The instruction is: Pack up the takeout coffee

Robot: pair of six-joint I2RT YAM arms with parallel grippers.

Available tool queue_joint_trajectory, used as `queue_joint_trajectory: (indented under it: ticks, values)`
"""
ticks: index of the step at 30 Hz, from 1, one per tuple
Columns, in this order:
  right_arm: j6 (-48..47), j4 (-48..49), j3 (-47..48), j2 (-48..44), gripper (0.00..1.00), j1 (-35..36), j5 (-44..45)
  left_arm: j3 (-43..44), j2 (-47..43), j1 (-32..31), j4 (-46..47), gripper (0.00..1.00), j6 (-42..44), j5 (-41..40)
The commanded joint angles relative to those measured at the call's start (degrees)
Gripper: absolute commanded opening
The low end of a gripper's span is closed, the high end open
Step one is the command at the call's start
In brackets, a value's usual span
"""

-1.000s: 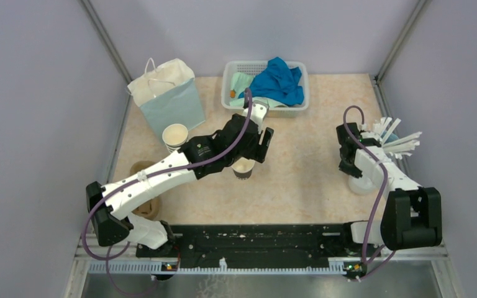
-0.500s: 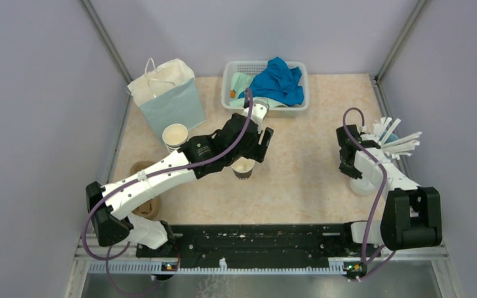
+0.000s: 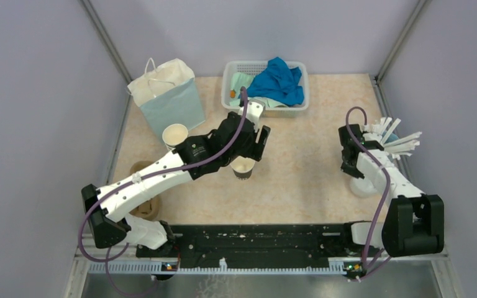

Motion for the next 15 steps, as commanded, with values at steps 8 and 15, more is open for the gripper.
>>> queue_joint_trajectory:
  ticks: [8, 15]
  values:
    - [-4.1, -1.1, 4.2, -7.5, 0.0, -0.5, -3.0, 3.7, 0.0, 0.2, 0.6, 0.78, -0.6, -0.9]
    - [-6.3, -0.4, 4.3, -8.6, 0.0, -0.5, -4.8, 5.1, 1.1, 0.4, -0.4, 0.78, -2.3, 0.1]
